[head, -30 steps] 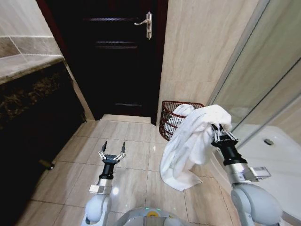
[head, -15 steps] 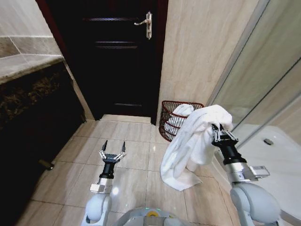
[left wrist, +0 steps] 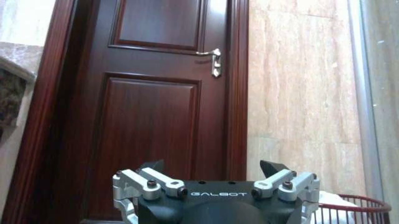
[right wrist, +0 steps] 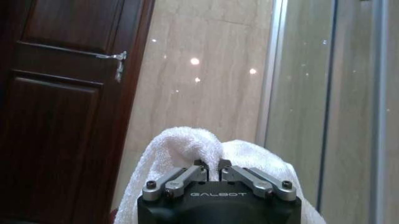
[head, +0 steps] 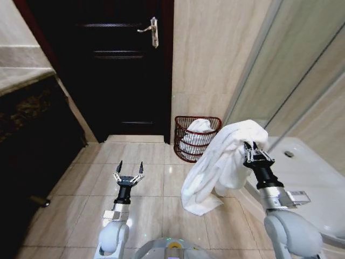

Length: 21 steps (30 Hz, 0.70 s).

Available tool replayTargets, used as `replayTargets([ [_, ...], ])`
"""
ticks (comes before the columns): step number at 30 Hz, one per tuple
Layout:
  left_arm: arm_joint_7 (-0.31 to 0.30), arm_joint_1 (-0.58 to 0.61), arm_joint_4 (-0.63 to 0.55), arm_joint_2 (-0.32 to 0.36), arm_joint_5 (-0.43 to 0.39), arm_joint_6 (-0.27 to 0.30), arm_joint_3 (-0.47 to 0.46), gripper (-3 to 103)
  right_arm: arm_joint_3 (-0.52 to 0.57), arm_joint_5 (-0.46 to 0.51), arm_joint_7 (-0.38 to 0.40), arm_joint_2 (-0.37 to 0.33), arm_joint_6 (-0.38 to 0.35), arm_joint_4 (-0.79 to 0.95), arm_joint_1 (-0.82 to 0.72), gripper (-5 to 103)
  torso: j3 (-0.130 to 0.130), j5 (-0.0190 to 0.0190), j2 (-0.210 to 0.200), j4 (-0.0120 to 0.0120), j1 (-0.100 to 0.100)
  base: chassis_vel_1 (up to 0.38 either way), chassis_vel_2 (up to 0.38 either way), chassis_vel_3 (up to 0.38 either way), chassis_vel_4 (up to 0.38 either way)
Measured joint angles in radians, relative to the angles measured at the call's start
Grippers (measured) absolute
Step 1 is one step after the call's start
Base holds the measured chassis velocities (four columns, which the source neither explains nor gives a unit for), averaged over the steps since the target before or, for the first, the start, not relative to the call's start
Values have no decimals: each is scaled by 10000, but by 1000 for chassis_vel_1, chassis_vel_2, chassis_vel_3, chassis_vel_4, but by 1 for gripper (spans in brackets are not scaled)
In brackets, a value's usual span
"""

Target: Discard the used towel into the hamper.

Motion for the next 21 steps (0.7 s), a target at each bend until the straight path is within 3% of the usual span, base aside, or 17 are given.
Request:
replayTargets([
  [21, -267, -102, 62, 54, -134, 14, -70, 100, -81, -159, -225, 94, 5, 102, 75, 7, 621, 0, 778, -2, 151, 0, 0, 0, 0],
])
